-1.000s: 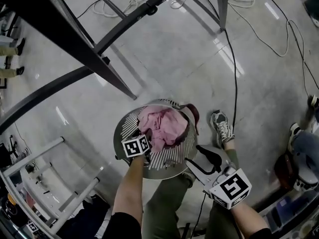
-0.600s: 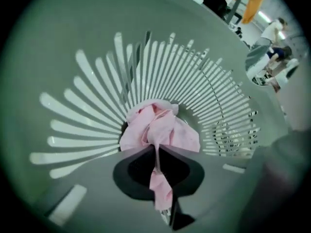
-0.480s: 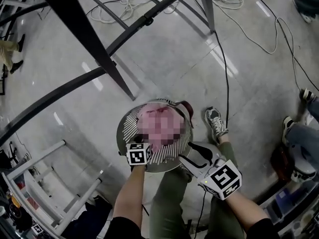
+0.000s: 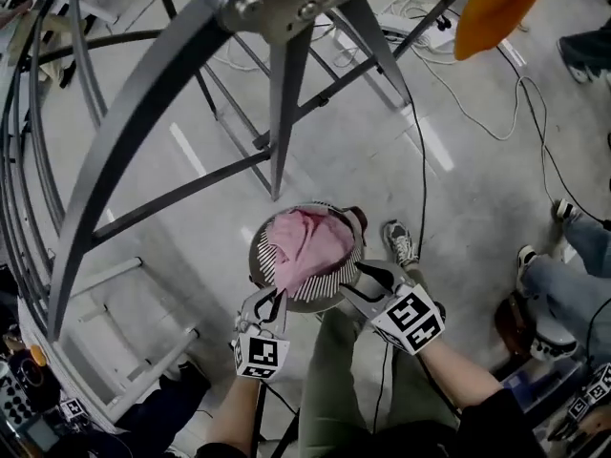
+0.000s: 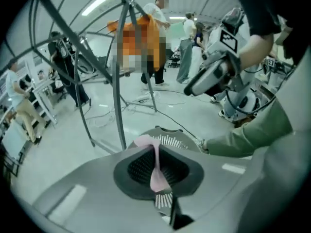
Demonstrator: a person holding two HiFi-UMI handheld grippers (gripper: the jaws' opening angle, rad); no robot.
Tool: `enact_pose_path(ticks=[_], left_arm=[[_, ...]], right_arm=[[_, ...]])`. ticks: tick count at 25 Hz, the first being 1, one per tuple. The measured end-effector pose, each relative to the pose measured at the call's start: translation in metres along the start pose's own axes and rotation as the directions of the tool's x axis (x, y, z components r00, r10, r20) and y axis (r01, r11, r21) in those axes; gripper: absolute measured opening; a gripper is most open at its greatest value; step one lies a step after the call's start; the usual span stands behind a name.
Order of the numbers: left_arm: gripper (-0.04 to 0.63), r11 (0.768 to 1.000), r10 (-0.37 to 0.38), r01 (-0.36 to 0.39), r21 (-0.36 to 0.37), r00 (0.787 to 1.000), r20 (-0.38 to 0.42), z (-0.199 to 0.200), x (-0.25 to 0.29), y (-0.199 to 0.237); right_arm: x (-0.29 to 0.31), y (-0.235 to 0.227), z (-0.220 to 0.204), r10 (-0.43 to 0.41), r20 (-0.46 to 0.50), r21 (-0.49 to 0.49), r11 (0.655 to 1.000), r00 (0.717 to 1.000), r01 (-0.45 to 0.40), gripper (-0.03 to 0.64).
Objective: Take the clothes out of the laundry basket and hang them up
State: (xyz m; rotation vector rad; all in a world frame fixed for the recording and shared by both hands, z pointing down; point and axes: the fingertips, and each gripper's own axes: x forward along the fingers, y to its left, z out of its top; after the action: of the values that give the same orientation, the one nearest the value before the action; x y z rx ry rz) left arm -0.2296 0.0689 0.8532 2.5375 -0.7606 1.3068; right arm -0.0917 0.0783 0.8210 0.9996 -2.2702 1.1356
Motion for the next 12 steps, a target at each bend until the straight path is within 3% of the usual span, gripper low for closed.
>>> enact_pose_path(ticks=[3, 7, 12], left_arm=[[0.014, 0.994, -0.02, 0.019, 0.107, 1.0, 0.011, 0.033, -0.039, -0.001], [0.014, 0.963, -0.055, 0.049, 0.265, 0.998, 0.016, 0.074, -0.085, 0.0], [0.014, 0.923, -0.119, 0.102, 0.371, 0.993, 0.023, 0.124, -0.131, 0.008]], right_arm=[[-0.007, 0.005, 0.02, 0.006, -0.032, -0.043, 0.999, 0.999, -0.007, 0.186], [-0.014, 0.014, 0.047, 0.024, -0.079, -0.121, 0.992, 0.997, -0.033, 0.186], [-0.015, 0.02, 0.071, 0.046, -0.134, -0.255, 0.964, 0.99, -0.079, 0.194]])
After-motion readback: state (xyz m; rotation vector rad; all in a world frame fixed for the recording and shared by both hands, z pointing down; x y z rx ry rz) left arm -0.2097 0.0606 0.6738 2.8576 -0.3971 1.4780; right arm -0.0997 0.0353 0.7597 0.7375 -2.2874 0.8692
